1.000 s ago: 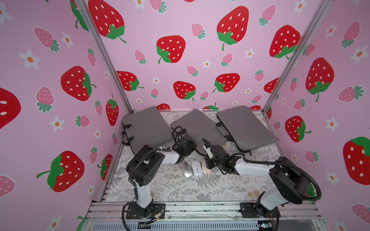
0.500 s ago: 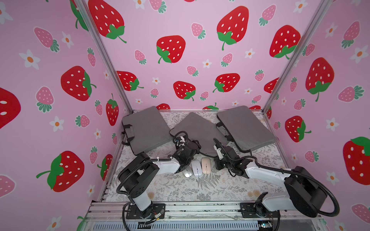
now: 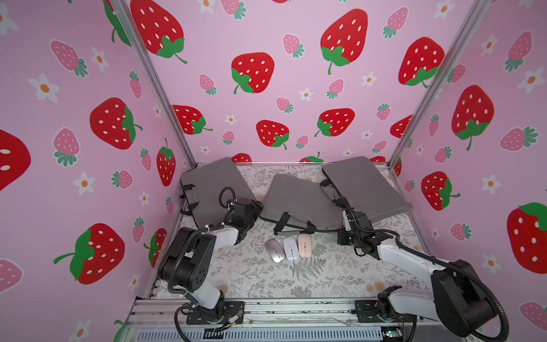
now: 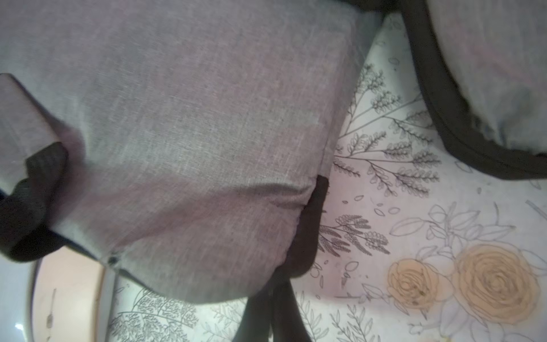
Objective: Put the mouse into the laptop bag
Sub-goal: Unzip the zipper on the zippered laptop bag.
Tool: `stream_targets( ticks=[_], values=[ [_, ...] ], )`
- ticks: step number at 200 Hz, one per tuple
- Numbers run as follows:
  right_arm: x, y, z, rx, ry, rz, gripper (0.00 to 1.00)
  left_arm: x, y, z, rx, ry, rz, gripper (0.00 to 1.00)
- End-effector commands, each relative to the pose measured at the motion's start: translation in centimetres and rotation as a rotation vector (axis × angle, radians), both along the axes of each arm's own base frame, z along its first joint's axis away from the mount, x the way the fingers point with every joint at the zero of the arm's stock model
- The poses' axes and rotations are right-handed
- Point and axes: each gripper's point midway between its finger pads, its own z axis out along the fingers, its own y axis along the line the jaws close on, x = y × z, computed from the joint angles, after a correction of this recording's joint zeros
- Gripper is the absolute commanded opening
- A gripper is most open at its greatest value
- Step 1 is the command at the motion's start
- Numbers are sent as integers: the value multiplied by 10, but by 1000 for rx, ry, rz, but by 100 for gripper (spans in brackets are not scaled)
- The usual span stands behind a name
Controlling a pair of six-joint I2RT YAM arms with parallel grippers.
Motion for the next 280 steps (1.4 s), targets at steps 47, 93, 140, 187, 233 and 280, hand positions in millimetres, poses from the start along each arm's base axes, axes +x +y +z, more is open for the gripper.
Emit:
stream_targets(
  ticks=[47,93,140,187,233,280],
  values=[
    [9,-10,6,-12,0,-75,0,23,-45,-22,-148,20,-185,26],
    [-6,19,5,35,36,-13,0,12,-40,-17,-110,6,-136,0],
    [-28,75,-8,3,87,121,0,-18,0,-13,-5,0,32,0],
    [9,74,0,-11,37,74,0,-38,16,-11,-24,-39,105,0],
    [93,40,30,-15,-20,-33,0,-65,33,-8,-27,-90,191,0],
    [93,26,-20,-112,105,-41,0,-62,-30,-12,-8,-59,48,0]
  ],
)
